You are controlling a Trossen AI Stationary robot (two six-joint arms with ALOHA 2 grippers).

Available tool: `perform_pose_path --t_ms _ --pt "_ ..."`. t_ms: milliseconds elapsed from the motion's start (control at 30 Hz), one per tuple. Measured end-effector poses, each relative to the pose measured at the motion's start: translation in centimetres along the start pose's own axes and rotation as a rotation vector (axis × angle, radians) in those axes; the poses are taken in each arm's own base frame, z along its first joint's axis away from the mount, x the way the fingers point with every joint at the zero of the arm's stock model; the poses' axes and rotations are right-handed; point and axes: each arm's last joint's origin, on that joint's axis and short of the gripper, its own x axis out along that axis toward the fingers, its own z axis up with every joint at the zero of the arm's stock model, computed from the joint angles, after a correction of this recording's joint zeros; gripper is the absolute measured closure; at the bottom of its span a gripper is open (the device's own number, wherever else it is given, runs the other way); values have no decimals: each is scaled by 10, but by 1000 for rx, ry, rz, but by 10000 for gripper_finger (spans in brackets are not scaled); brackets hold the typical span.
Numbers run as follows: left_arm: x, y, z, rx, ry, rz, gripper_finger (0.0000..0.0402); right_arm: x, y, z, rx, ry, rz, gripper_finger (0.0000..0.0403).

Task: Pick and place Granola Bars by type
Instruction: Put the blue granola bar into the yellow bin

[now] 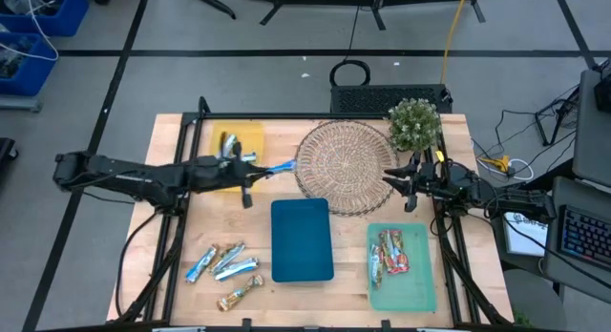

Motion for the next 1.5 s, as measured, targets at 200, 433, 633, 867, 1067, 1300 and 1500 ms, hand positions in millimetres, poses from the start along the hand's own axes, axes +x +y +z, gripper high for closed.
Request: perform_pose_path --t_ms 200,433,633,867,1067,1300,1500 --pt "-31 -3 -3 -68 -137 -19 398 0 0 0 0 0 0 303" --pt "-56 -2 0 -127 -197 38 398 0 0 0 0 0 0 303" --pt "-70 3 -2 -191 -180 131 398 0 0 0 0 0 0 303" --pt "-74 9 -10 -354 -123 387 398 0 0 0 0 0 0 303" --pt "-76 14 -18 -427 -86 595 398 0 0 0 0 0 0 303" --pt "-77 13 -26 -490 -47 622 398 0 0 0 0 0 0 303" --pt "-84 17 -24 -575 64 595 398 0 0 0 0 0 0 303"
